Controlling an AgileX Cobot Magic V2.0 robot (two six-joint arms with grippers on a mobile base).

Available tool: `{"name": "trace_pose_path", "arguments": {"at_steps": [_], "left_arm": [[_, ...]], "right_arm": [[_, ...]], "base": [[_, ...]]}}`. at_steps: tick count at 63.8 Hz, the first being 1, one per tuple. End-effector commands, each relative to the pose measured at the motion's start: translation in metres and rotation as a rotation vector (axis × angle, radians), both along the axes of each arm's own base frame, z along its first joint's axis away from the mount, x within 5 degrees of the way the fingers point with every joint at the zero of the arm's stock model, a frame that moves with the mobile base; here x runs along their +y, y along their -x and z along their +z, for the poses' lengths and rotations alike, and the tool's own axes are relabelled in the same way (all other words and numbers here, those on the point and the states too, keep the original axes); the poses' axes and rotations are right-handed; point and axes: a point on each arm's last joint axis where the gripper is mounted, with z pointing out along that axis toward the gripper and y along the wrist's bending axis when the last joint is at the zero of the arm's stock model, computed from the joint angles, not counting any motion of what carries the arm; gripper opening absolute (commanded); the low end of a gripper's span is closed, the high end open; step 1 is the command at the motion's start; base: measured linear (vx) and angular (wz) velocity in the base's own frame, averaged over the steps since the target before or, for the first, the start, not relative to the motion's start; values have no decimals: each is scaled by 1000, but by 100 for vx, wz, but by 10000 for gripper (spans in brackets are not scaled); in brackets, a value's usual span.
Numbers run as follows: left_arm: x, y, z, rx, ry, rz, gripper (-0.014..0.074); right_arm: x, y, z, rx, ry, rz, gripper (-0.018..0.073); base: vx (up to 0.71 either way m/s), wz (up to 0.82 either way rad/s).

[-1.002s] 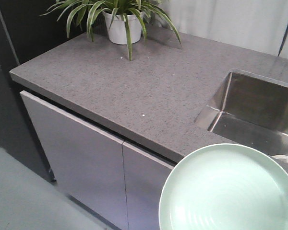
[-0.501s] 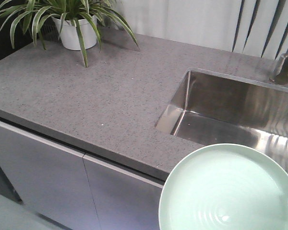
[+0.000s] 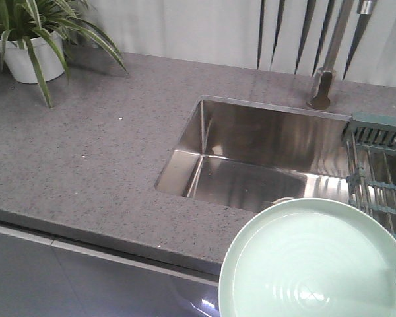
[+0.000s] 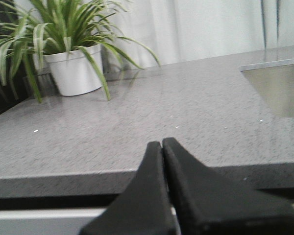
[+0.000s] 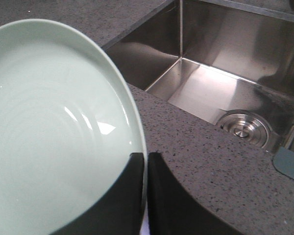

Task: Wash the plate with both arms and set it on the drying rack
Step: 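Turn and approach the steel sink with the plate in the right gripper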

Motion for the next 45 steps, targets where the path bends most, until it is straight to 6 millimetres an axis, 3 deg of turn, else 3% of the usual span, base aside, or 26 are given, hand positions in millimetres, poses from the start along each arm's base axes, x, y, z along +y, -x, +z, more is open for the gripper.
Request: {"name": "trace_pose_path", "arguments": {"at_steps": [1,45], "left_arm": [[0,2,17,-115,19,-10,-6],[0,2,17,-115,19,-10,-6]], "right_arm": [[0,-4,12,-71,-30,-24,-4],[0,-4,12,-71,-30,-24,-4]], "base": [[6,-29],[5,-23]]}}
